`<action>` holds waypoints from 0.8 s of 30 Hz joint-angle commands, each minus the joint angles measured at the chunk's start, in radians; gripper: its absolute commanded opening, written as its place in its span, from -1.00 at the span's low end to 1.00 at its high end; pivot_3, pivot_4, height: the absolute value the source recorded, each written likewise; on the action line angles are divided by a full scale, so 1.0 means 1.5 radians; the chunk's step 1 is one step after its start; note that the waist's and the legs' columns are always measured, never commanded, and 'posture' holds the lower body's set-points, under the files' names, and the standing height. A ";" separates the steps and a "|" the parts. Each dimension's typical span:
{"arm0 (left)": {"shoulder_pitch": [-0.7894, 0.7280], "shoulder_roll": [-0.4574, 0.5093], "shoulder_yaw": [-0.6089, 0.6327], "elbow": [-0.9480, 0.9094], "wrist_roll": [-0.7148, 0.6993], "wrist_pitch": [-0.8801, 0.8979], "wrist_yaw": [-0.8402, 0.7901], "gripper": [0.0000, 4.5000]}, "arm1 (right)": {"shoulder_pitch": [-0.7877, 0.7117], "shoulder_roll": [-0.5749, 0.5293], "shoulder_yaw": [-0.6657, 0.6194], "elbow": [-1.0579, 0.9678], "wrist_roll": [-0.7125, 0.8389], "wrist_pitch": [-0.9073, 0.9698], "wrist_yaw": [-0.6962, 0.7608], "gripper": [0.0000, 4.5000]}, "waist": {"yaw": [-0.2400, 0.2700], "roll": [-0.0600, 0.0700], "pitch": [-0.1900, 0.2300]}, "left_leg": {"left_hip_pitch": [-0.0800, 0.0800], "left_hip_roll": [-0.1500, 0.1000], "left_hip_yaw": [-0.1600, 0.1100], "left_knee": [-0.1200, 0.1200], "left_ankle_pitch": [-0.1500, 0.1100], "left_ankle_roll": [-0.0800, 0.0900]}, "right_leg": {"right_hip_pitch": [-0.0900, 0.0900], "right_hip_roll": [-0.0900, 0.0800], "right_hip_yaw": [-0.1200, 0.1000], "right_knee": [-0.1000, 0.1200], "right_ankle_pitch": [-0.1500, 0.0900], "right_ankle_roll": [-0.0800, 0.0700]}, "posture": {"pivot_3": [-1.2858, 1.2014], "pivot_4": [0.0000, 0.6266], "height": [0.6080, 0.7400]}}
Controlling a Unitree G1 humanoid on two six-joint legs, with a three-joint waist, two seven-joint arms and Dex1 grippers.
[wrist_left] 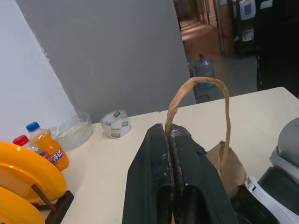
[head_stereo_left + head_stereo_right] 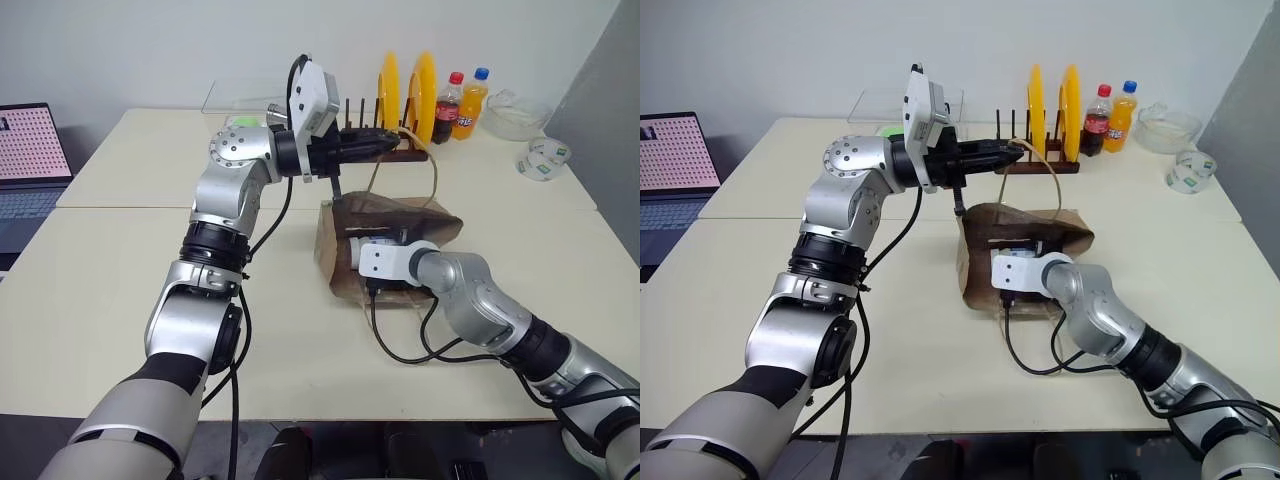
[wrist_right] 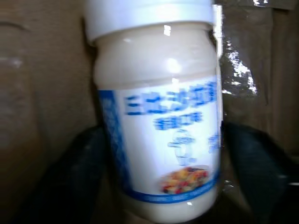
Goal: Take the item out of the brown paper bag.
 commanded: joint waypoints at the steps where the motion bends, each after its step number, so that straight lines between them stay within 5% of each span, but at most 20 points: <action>1: -0.008 0.011 0.007 -0.016 0.008 -0.025 0.009 -1.00 | 0.001 0.003 -0.036 -0.011 -0.010 -0.039 0.008 0.33 | 0.000 0.000 0.000 | 0.000 0.000 0.000 0.000 0.000 0.000 | 0.000 0.000 0.000 0.000 0.000 0.000 | 0.03 -0.52 1.00; 11: -0.014 0.022 -0.006 0.045 0.069 -0.096 0.027 -1.00 | 0.014 -0.022 -0.154 -0.120 0.043 -0.122 0.074 0.33 | 0.000 0.000 0.000 | -0.006 0.000 0.000 0.001 0.000 0.000 | -0.006 0.000 0.000 0.002 0.000 0.000 | 0.03 -0.52 1.00; 24: -0.031 0.017 -0.009 0.107 0.101 -0.144 0.058 -1.00 | 0.007 0.055 -0.374 -0.286 0.301 -0.070 0.137 0.33 | 0.000 0.000 0.000 | -0.008 0.000 0.000 0.001 0.000 0.000 | -0.009 0.000 0.000 0.005 0.000 0.000 | 0.03 -0.52 1.00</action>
